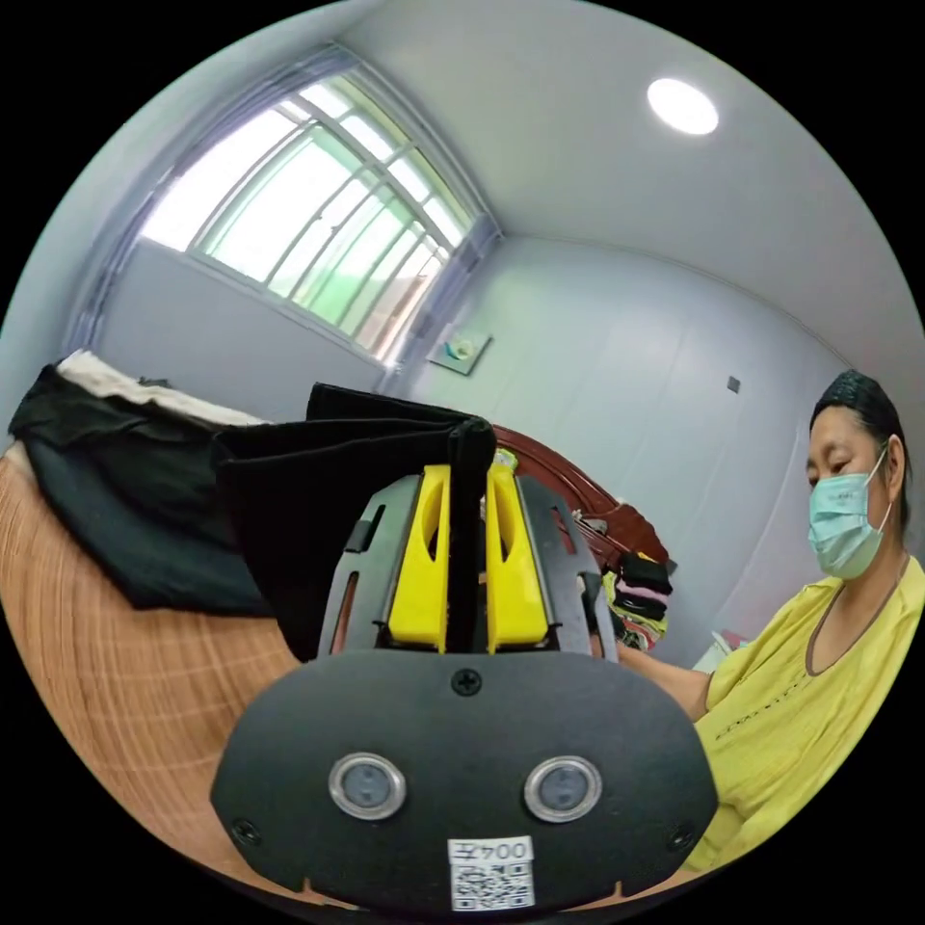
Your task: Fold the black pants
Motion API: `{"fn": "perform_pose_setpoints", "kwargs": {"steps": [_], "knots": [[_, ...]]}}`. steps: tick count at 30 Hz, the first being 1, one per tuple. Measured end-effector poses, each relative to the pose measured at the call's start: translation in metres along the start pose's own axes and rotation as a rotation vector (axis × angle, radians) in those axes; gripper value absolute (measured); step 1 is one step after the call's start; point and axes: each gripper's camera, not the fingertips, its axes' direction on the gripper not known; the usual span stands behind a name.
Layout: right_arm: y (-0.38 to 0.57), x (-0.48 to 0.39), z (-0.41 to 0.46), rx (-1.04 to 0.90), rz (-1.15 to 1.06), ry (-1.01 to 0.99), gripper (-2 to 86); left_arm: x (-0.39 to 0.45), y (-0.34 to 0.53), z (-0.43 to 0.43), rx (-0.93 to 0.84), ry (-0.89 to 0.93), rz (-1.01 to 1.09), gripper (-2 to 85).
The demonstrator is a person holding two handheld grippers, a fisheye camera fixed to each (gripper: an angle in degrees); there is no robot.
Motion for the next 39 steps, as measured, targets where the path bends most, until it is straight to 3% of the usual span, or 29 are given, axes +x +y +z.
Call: {"fn": "perform_pose_setpoints", "kwargs": {"steps": [9, 13, 18, 23, 26, 34, 39], "knots": [[0.121, 0.130, -0.039, 0.136, 0.130, -0.067, -0.7, 0.138, -0.070, 0.288, -0.276, 0.183, 0.190, 6.0], [0.180, 0.182, -0.047, 0.170, 0.211, -0.078, -0.6, 0.181, -0.016, 0.445, -0.530, 0.212, 0.227, 6.4], [0.238, 0.220, -0.044, 0.168, 0.280, -0.084, 0.4, 0.190, 0.100, 0.585, -0.838, 0.210, 0.092, 8.6], [0.274, 0.252, -0.038, 0.260, 0.357, -0.146, 9.5, 0.244, 0.081, 0.585, -0.719, 0.294, 0.093, 12.0], [0.280, 0.278, -0.021, 0.357, 0.469, -0.304, 14.7, 0.251, 0.039, 0.557, -0.672, 0.247, 0.156, 13.3], [0.261, 0.275, 0.041, 0.433, 0.719, -0.398, 21.0, 0.129, -0.050, 0.456, -0.786, -0.397, 0.319, 13.0], [0.240, 0.253, 0.063, 0.479, 0.798, -0.358, 20.4, 0.090, -0.061, 0.457, -0.938, -0.468, 0.363, 13.0]]}}
